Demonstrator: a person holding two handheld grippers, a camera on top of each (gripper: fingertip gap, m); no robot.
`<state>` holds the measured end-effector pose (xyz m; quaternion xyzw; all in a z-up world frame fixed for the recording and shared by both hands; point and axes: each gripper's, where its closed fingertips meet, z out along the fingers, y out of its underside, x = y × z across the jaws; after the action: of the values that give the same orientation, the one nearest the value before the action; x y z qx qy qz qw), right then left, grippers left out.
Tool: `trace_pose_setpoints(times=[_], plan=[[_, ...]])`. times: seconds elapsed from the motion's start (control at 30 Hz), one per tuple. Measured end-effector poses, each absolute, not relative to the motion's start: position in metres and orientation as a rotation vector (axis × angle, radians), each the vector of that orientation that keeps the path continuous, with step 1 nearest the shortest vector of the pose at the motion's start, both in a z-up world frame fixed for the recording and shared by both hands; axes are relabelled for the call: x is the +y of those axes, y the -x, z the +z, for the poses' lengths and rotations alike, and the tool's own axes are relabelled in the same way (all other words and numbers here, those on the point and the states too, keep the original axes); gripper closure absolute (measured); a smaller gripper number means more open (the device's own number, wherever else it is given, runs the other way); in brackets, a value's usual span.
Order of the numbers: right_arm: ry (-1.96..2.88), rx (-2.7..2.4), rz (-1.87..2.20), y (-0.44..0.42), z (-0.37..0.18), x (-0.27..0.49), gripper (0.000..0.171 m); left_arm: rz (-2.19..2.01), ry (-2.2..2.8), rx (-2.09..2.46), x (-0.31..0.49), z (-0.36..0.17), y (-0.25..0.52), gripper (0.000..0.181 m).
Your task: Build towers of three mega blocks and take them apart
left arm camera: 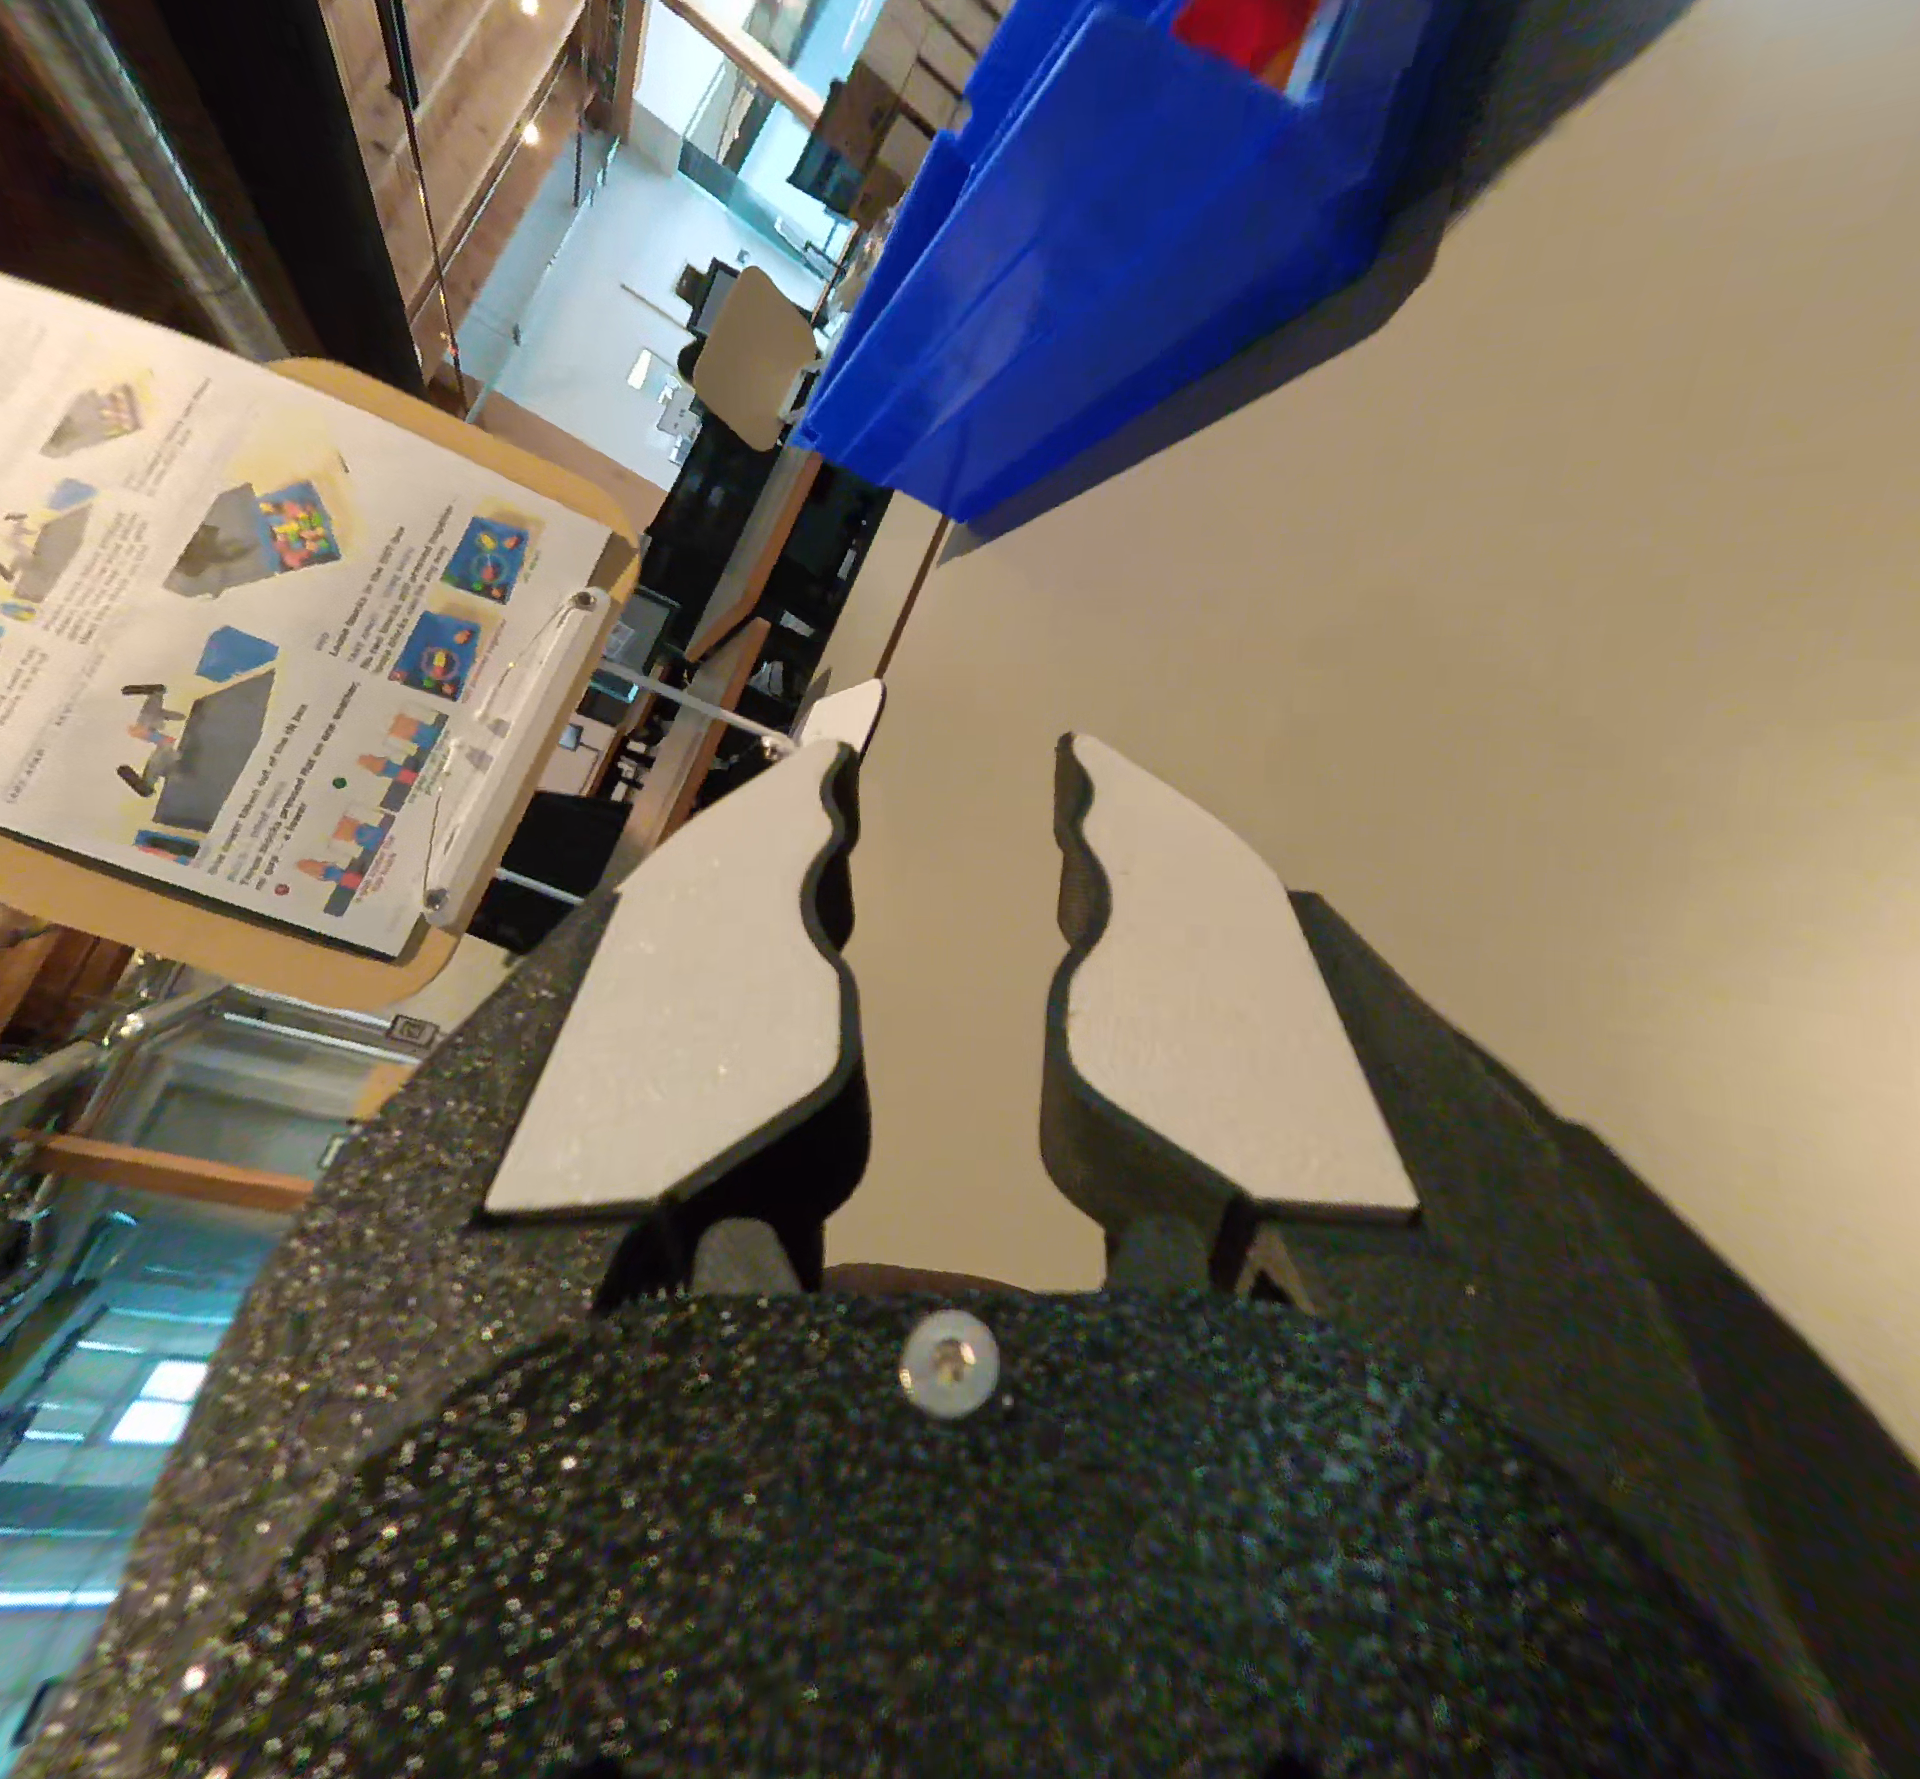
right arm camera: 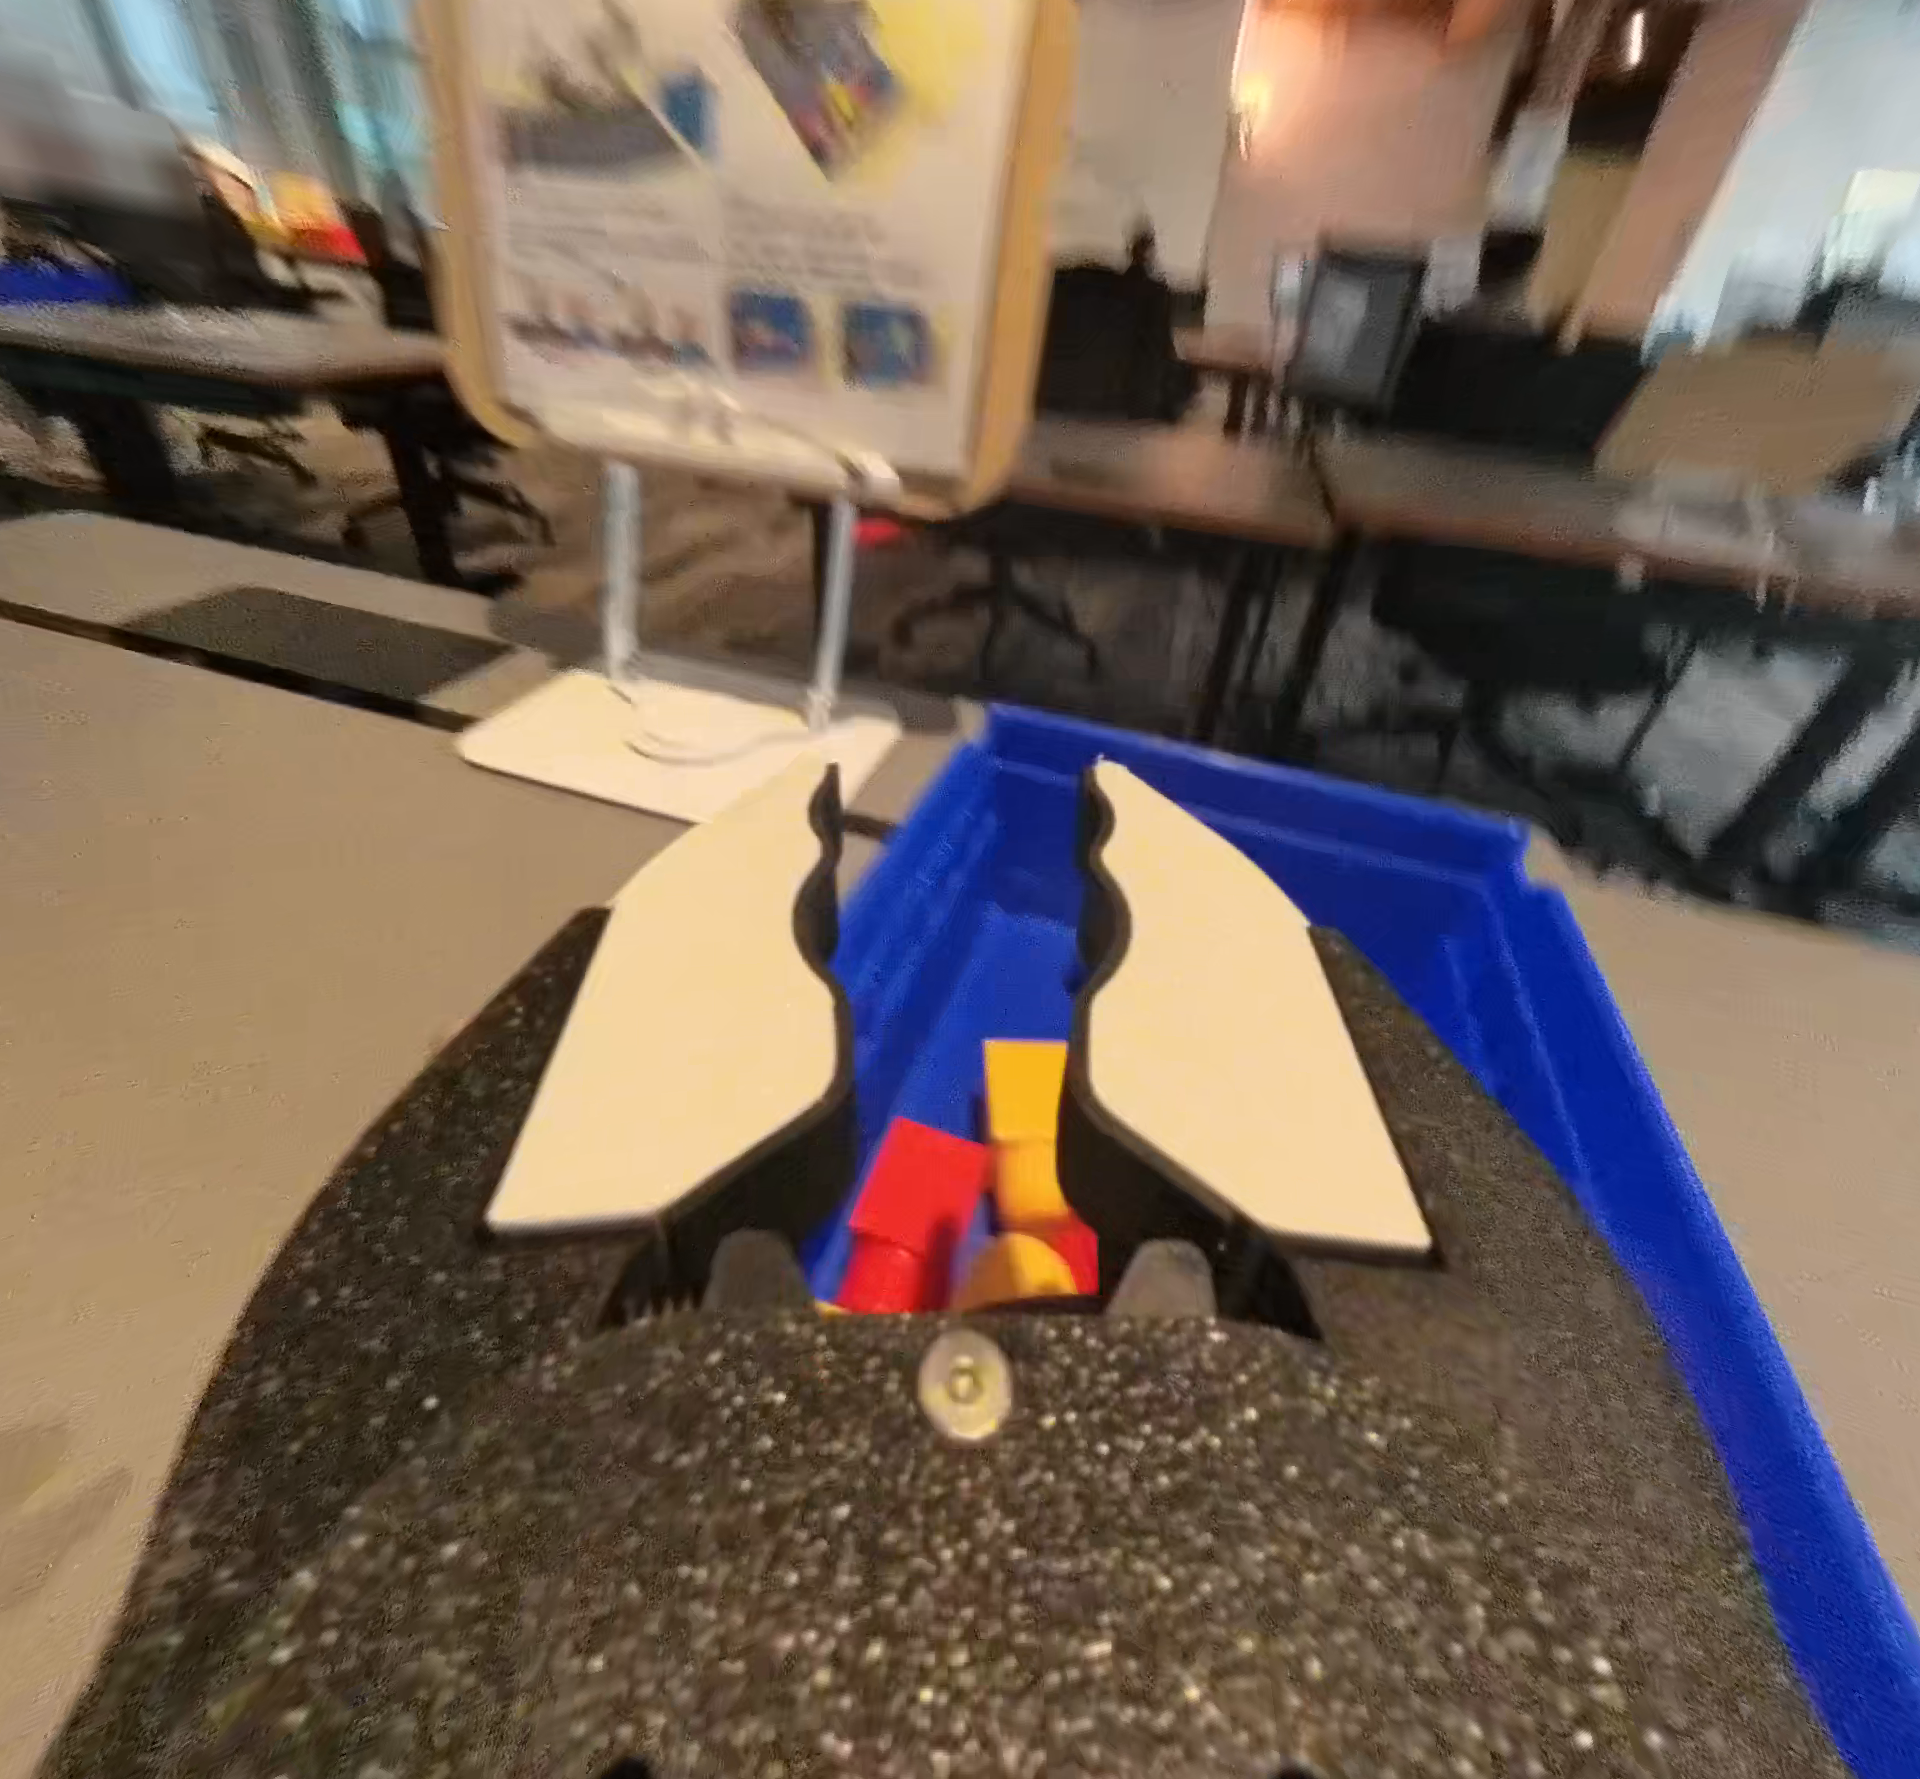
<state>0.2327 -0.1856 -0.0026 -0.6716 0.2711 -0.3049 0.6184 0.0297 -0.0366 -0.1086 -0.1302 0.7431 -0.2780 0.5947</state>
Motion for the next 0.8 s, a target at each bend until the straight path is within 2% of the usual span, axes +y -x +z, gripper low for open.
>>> trace_pose_setpoints(times=[0.1,0.17,0.23,0.33,0.43,0.57,0.67,0.8], plan=[[1.464,0.316,-0.704,-0.154,0.024,-0.147,0.134,-0.657,0.387,1.714,-0.024,-0.108,-0.035,0.146],[1.467,0.128,-0.634,-0.102,0.019,-0.11,0.138,-0.679,0.461,1.696,-0.012,-0.105,-0.039,0.146],[1.529,0.008,-0.477,-0.06,-0.011,-0.069,0.148,-0.721,0.559,1.663,0.006,-0.1,-0.042,0.146],[1.783,-0.054,-0.179,-0.021,-0.085,-0.017,0.138,-0.797,0.744,1.577,0.045,-0.09,-0.046,0.146],[1.934,-0.116,-0.112,-0.007,-0.125,0.001,0.136,-0.896,0.921,1.46,0.09,-0.078,-0.045,0.146],[1.901,-0.101,-0.111,-0.007,-0.12,-0.004,0.138,-0.991,1.086,1.283,0.148,-0.064,-0.039,0.146],[1.913,-0.081,-0.094,-0.01,-0.122,-0.012,0.138,-0.906,1.077,1.204,0.183,-0.05,-0.029,0.146],[1.914,-0.059,-0.087,-0.012,-0.122,-0.016,0.138,-0.717,1.017,1.083,0.223,0.003,0.01,0.144]])
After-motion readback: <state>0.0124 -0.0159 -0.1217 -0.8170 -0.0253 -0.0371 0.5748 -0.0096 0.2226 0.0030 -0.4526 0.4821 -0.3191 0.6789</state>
